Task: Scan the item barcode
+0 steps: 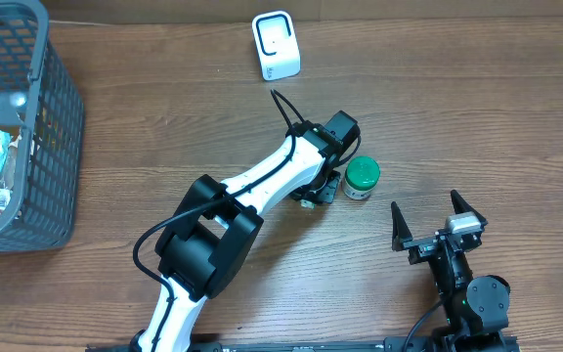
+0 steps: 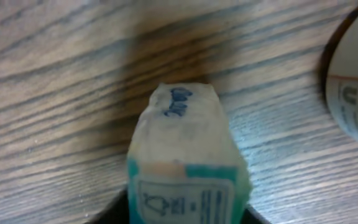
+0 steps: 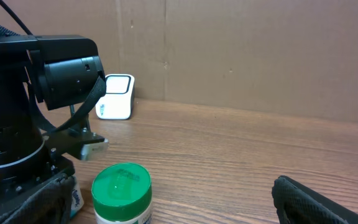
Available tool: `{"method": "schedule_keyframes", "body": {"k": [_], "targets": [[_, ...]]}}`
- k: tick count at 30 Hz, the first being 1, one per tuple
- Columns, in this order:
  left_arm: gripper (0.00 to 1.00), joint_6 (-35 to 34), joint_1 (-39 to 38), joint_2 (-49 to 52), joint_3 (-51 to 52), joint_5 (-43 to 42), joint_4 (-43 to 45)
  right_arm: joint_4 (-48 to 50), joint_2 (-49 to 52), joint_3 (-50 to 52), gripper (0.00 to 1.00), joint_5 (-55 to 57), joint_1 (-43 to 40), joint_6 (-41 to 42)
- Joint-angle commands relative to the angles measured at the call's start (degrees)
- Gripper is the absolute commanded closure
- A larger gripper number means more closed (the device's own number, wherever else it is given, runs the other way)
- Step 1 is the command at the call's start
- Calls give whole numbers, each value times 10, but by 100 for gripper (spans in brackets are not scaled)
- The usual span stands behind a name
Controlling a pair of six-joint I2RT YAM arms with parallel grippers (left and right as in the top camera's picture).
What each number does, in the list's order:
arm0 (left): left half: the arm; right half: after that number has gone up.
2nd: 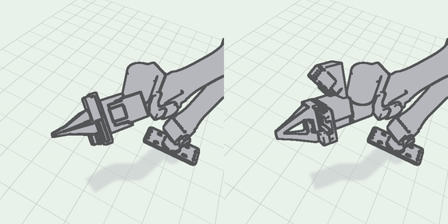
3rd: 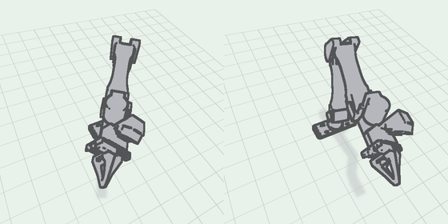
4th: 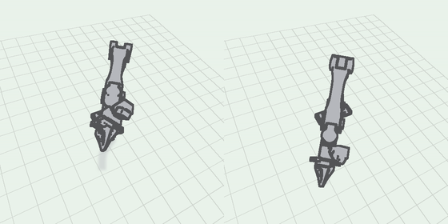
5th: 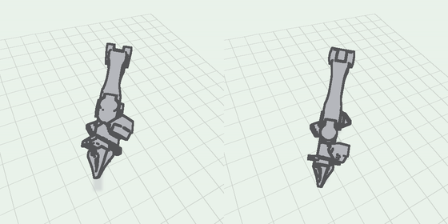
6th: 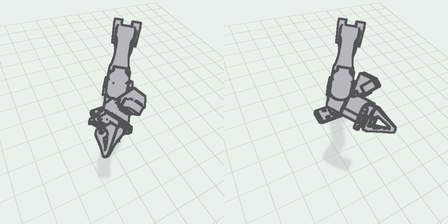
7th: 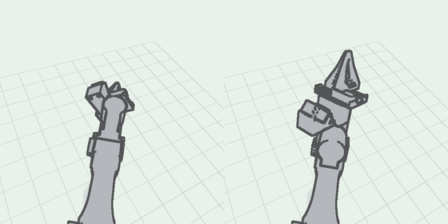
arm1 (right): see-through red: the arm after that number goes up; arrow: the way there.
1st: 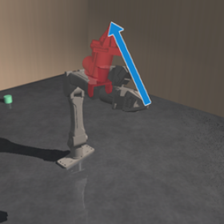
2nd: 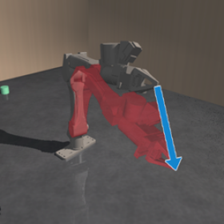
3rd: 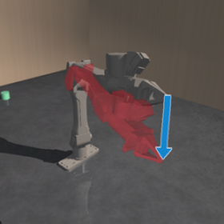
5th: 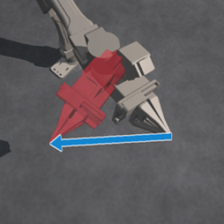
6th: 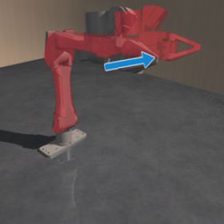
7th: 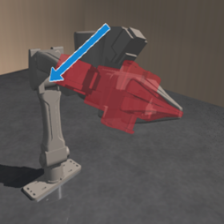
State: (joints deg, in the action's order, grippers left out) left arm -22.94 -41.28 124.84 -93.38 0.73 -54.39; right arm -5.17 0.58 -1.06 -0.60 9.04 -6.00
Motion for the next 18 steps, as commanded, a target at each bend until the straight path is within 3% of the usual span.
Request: {"method": "schedule_keyframes", "body": {"k": [1, 10, 18], "targets": [[52, -28, -3, 7, 1, -6, 11, 3, -4, 6, 0, 3, -1, 2], [52, -56, -3, 7, -29, -18, 11, 3, -4, 6, 0, 3, -1, 2], [46, -56, 20, 7, -137, 31, -25, 3, -4, 6, 0, 3, -1, 2]]}}
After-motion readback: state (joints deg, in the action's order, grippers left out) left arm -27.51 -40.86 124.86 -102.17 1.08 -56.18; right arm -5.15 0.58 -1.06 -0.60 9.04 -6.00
